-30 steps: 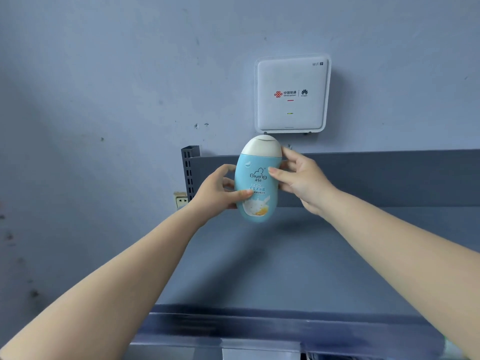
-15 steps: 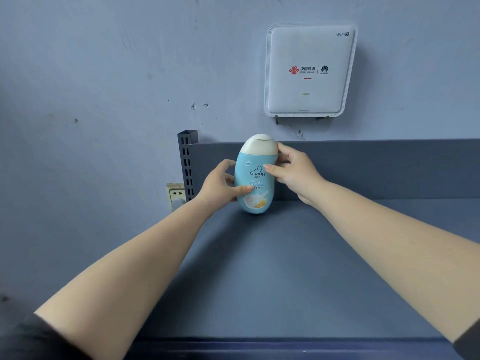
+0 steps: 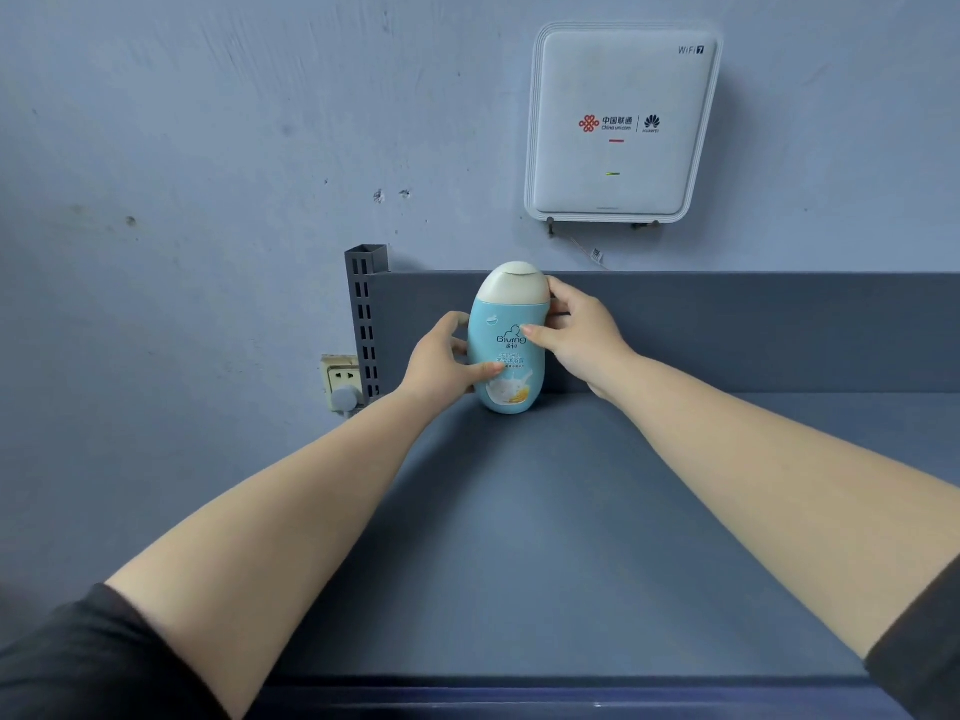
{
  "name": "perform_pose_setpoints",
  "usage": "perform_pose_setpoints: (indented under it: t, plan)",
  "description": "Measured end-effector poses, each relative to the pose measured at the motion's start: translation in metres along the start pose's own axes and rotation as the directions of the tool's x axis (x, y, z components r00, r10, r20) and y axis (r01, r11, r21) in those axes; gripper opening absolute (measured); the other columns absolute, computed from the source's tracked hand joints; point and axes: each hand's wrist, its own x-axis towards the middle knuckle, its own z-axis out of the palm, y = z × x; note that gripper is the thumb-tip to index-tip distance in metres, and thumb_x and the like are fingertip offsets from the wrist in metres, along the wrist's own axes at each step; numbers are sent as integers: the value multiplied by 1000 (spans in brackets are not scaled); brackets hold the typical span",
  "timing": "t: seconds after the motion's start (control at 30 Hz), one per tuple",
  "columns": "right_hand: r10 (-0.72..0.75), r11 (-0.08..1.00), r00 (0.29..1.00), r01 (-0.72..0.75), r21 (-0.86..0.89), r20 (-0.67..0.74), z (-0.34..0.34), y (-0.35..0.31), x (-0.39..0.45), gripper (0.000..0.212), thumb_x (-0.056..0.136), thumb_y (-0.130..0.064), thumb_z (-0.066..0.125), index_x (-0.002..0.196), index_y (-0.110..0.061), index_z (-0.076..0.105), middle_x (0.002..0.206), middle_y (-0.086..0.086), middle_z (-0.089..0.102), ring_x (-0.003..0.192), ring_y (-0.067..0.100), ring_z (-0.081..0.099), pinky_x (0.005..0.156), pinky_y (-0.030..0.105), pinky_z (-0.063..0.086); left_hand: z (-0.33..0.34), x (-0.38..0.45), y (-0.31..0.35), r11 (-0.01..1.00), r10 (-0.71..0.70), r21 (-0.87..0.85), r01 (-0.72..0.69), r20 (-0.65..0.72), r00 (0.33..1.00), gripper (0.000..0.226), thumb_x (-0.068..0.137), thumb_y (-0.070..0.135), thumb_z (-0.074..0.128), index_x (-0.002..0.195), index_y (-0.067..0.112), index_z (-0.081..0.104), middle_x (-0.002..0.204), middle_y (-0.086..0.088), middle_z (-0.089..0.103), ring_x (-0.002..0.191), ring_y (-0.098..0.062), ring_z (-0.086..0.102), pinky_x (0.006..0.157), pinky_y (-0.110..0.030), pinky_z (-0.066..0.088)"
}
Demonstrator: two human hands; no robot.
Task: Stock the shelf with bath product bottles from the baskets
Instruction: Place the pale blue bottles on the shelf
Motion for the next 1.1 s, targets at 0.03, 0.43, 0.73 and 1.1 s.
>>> perform_pose_setpoints:
  t: [0.03, 0.43, 0.73, 1.1]
  plan:
    - [-6, 999, 1000, 6, -37, 4, 0, 0, 1, 50, 81, -2, 66, 126, -21, 54, 98, -5, 63, 100, 18, 63, 91, 31, 50, 1, 1, 0, 1000, 1, 15, -1, -8, 1000, 50, 75, 11, 78, 117, 14, 51, 95, -11, 60, 91, -26, 63, 73, -43, 58]
    - [-16, 955, 1000, 10, -297, -18, 7, 11, 13, 69, 75, -4, 70, 134, -24, 42, 119, 5, 58, 107, 23, 57, 94, 37, 47, 7, 8, 3, 994, 2, 111, 4, -53, 999, 46, 78, 13, 75, 116, 10, 49, 81, 6, 48, 81, -18, 57, 50, -22, 52]
    - [-29, 933, 999, 13, -359, -37, 8, 10, 15, 70, 72, -7, 74, 133, -17, 41, 121, 7, 56, 110, 24, 55, 93, 36, 46, 6, 9, 3, 991, -5, 133, 14, -65, 998, 52, 75, 17, 78, 118, 11, 49, 85, 6, 50, 88, -19, 58, 62, -31, 56]
    - [-102, 550, 979, 205, -810, 178, -77, -41, -60, 18, 91, -35, 52, 99, -20, 55, 96, -1, 60, 92, 23, 55, 69, 31, 41, -5, -32, 87, 697, 177, 698, -164, 54, 983, 26, 87, 30, 60, 106, 13, 57, 100, -4, 58, 85, -22, 52, 68, -28, 37]
